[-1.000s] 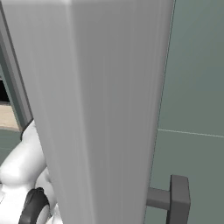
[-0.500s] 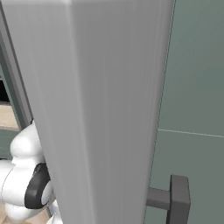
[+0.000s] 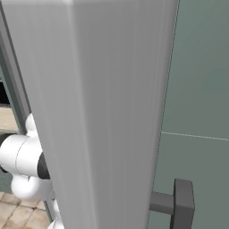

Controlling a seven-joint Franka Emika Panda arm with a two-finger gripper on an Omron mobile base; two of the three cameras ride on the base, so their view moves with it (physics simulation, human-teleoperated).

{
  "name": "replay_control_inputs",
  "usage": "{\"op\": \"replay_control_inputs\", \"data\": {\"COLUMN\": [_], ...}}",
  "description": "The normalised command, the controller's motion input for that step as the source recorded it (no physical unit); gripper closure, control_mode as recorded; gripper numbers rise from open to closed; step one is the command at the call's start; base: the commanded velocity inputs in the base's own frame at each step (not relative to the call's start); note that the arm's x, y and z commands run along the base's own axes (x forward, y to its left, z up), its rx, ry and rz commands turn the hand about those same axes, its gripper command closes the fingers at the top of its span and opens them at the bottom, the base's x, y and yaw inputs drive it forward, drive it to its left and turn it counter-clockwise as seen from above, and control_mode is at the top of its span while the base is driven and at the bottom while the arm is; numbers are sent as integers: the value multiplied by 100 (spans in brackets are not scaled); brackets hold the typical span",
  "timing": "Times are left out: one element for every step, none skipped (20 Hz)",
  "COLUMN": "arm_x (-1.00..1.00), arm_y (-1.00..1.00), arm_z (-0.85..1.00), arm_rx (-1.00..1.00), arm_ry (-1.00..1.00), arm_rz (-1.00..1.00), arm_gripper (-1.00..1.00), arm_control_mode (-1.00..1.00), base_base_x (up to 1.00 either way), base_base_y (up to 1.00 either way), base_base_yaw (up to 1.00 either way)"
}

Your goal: Place the cold items (lemon and cucumber) from the fridge in one tupperware on the dining counter. Place the warm items (kebab skewer and hot dog) in the stove area in another tupperware.

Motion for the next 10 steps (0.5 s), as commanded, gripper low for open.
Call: {"op": "replay_control_inputs", "data": {"arm_x": [35, 31, 28, 25, 25, 24, 24, 20, 13, 14], "arm_y": [-7, -4, -2, 0, 0, 0, 0, 0, 0, 0], "arm_z": [-30, -32, -34, -33, -31, -33, -31, -36, -32, -29], "arm_rx": [0, 0, 0, 0, 0, 0, 0, 0, 0, 0], "arm_ry": [3, 1, 0, 0, 1, 1, 1, 0, 0, 0], "arm_rz": [0, 0, 0, 0, 0, 0, 0, 0, 0, 0], "arm_gripper": [-100, -100, -100, -100, -100, -100, -100, -100, -100, -100], "arm_control_mode": [-100, -100, -100, -100, -100, -100, -100, -100, -100, -100], "base_base_x": [0, 0, 0, 0, 0, 0, 0, 0, 0, 0], "base_base_y": [0, 0, 0, 0, 0, 0, 0, 0, 0, 0], "base_base_yaw": [0, 0, 0, 0, 0, 0, 0, 0, 0, 0]}}
